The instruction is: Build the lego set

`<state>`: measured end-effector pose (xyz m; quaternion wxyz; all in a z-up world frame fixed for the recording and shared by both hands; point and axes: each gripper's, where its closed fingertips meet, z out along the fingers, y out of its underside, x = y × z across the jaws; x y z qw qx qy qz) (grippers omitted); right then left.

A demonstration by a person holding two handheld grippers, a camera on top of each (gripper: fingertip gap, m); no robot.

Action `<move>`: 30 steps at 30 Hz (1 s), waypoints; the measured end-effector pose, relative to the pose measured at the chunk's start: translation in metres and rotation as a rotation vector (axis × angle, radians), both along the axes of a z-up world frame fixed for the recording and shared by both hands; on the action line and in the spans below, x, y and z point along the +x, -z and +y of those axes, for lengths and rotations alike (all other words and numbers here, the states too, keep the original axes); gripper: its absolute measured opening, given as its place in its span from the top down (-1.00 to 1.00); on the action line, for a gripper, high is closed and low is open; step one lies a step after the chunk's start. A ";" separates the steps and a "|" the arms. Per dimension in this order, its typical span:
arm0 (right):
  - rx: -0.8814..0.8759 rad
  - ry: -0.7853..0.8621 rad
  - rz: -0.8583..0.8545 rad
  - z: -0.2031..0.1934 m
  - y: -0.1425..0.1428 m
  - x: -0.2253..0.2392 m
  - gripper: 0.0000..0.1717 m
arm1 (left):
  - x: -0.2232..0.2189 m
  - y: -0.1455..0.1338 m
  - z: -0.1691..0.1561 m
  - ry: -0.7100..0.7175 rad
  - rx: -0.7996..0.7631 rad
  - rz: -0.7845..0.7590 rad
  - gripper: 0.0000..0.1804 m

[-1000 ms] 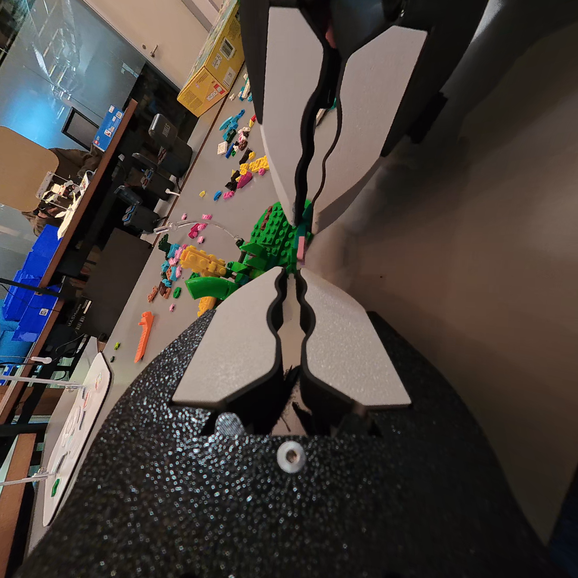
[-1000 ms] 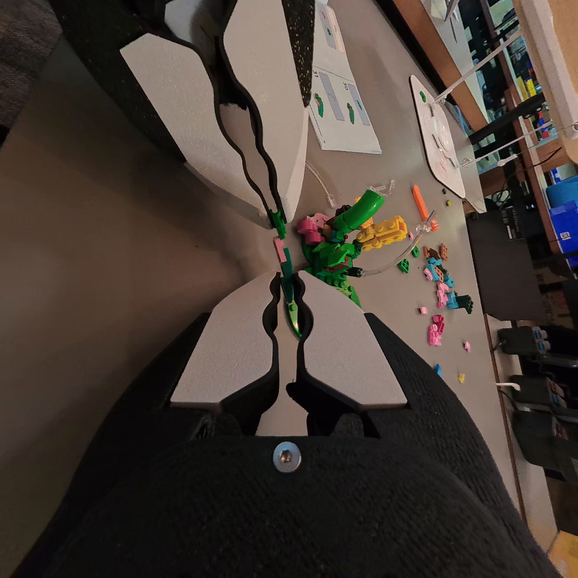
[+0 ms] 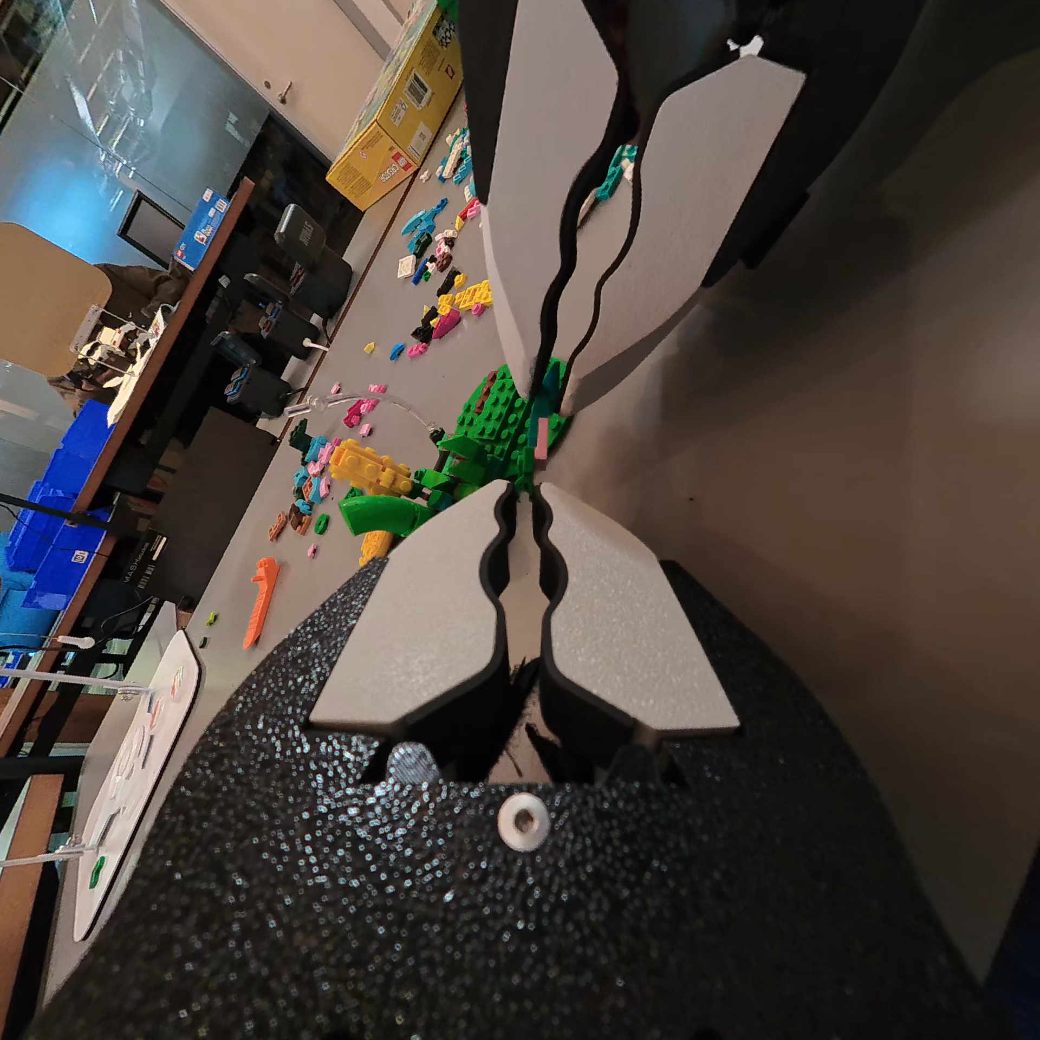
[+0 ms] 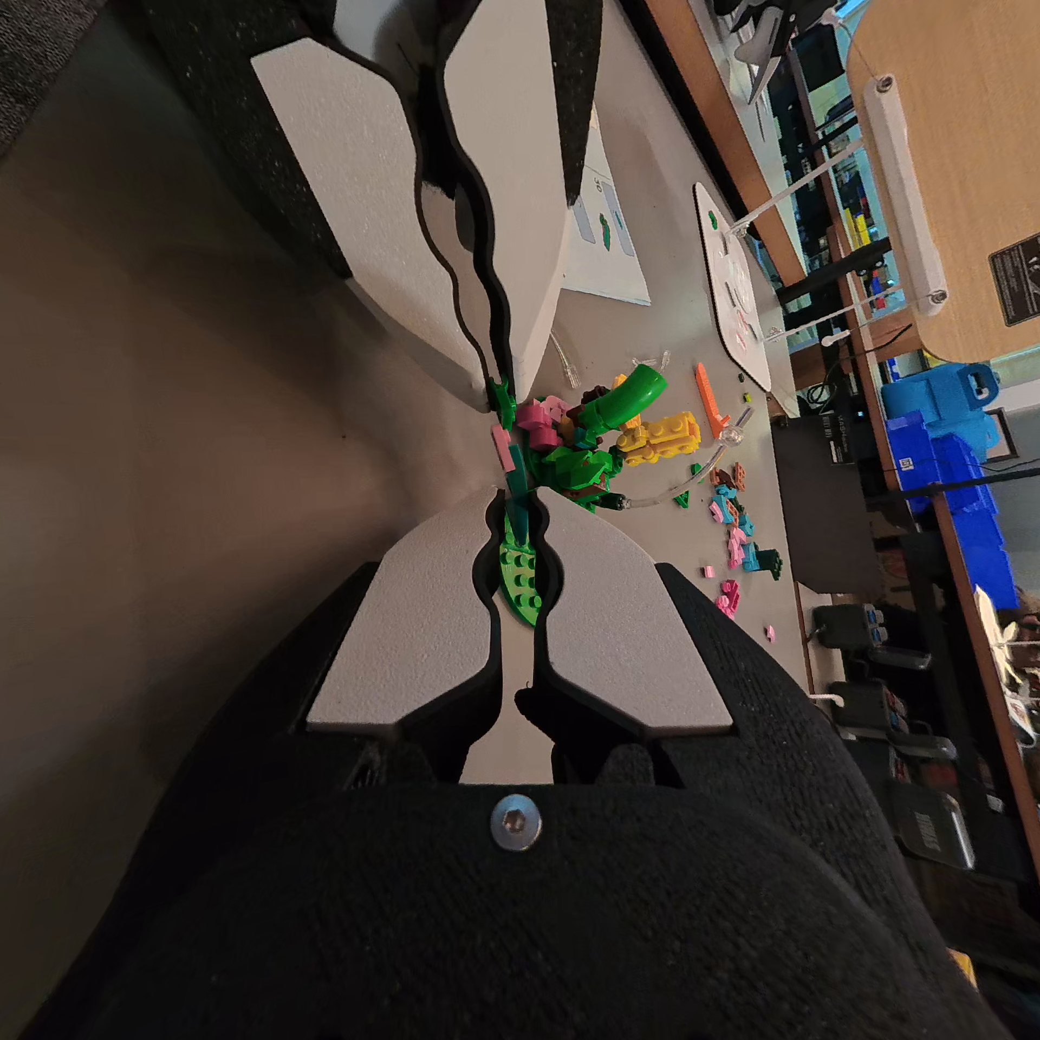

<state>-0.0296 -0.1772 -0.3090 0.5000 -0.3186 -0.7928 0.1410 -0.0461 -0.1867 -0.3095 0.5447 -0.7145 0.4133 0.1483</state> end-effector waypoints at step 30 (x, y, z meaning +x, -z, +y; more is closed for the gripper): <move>0.008 0.008 -0.008 0.000 0.002 -0.001 0.94 | -0.001 0.002 0.001 -0.006 -0.005 0.013 0.94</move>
